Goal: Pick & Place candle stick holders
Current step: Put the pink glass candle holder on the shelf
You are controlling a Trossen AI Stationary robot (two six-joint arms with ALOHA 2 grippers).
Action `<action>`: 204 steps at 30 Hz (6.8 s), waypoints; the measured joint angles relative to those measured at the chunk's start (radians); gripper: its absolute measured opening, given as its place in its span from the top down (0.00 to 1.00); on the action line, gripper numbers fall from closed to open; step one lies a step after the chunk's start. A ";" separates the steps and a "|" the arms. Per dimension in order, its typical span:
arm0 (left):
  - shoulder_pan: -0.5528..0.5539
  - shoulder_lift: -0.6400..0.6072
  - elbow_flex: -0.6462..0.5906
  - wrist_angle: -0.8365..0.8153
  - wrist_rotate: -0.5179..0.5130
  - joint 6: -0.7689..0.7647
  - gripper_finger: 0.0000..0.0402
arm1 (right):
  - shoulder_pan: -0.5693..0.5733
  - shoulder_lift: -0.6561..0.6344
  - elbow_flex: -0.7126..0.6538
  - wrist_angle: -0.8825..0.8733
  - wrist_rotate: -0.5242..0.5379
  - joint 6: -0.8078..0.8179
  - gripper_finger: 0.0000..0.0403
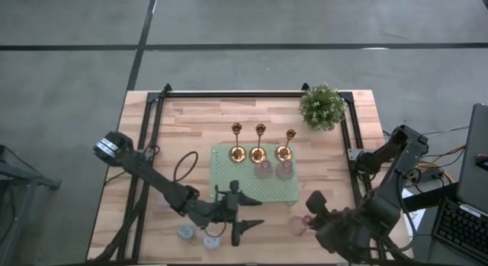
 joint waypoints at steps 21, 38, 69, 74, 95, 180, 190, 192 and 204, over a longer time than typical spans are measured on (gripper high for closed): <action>0.087 0.190 0.249 -0.083 0.146 -0.042 0.35 | -0.069 0.000 0.000 0.033 -0.005 -0.173 0.94; 0.120 0.277 0.383 -0.184 0.176 0.000 0.35 | -0.083 0.009 0.000 0.081 -0.004 -0.242 0.94; 0.149 0.287 0.386 -0.195 0.304 -0.001 0.46 | -0.114 0.008 0.000 0.138 -0.001 -0.272 0.94; 0.149 0.287 0.386 -0.194 0.304 0.000 0.55 | -0.114 0.008 0.000 0.138 -0.002 -0.272 0.94; 0.150 0.289 0.385 -0.196 0.302 0.010 0.69 | -0.113 0.007 0.000 0.143 0.056 -0.216 0.72; 0.057 -0.224 -0.351 -0.008 -0.511 0.081 0.70 | 0.182 -0.602 -1.109 1.327 0.049 0.151 0.98; 0.135 -0.187 -0.352 0.026 -0.420 0.073 0.70 | 0.179 -0.602 -1.110 1.326 0.051 0.135 0.98; 0.140 -0.173 -0.352 0.062 -0.420 0.084 0.70 | 0.179 -0.602 -1.110 1.327 0.051 0.135 0.98; 0.149 -0.106 -0.351 0.151 -0.412 0.136 0.70 | 0.178 -0.602 -1.109 1.331 0.051 0.122 0.98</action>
